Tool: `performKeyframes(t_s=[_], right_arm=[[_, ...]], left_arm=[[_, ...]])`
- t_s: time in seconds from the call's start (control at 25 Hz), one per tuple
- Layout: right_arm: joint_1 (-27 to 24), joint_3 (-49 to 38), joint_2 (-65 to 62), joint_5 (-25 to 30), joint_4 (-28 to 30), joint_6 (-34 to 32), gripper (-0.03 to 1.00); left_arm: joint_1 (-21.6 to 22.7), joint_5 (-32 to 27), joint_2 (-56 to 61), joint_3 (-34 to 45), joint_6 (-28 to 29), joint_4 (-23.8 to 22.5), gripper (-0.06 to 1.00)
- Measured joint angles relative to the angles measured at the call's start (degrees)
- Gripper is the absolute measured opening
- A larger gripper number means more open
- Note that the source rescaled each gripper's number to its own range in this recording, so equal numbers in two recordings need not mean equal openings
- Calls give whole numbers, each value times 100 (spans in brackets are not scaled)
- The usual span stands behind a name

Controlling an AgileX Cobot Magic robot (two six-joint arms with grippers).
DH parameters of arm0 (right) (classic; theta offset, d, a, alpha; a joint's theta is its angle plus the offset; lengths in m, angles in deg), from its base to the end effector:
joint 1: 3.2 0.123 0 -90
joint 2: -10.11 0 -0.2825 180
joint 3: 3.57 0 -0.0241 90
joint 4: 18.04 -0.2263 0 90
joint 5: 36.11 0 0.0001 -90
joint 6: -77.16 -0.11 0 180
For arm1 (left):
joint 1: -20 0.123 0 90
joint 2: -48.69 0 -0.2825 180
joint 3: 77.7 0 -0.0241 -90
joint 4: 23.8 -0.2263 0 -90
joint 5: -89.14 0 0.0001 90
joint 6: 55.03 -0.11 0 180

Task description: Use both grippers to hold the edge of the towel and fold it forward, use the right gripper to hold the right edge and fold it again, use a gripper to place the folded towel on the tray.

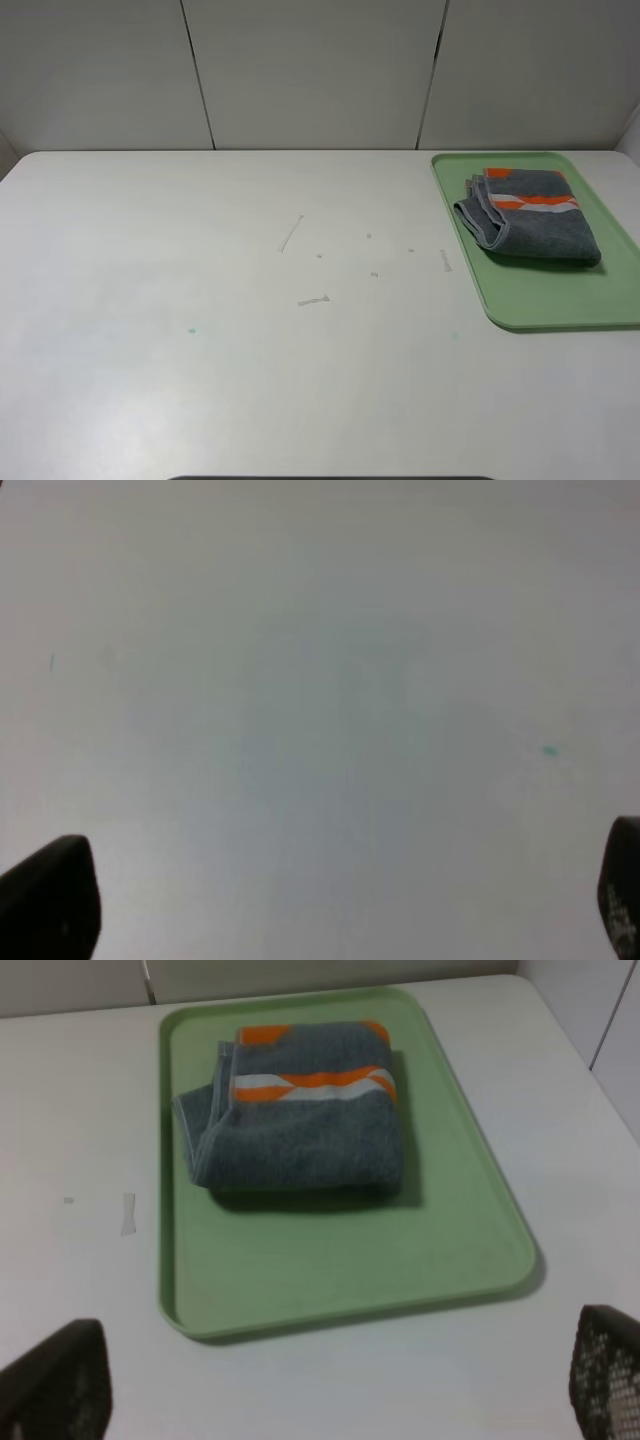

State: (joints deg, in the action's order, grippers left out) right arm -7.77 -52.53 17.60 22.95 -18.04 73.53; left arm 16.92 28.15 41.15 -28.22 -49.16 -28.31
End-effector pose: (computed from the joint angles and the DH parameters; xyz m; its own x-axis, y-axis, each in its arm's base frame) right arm -0.0056 0.0004 0.2575 -0.4234 0.0974 -0.9007 0.1067 0.9926 0.0571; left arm -0.0060 0.0079 0.2520 -0.4664 -0.0390 -0.8837 -0.0371 0.9990 -0.0245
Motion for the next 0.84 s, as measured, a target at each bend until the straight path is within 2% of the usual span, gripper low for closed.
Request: performKeyframes(t_s=[0.84], right_arm=[[0,0,0,0,0,4,100]], left_arm=[[0,0,0,0,0,0,100]])
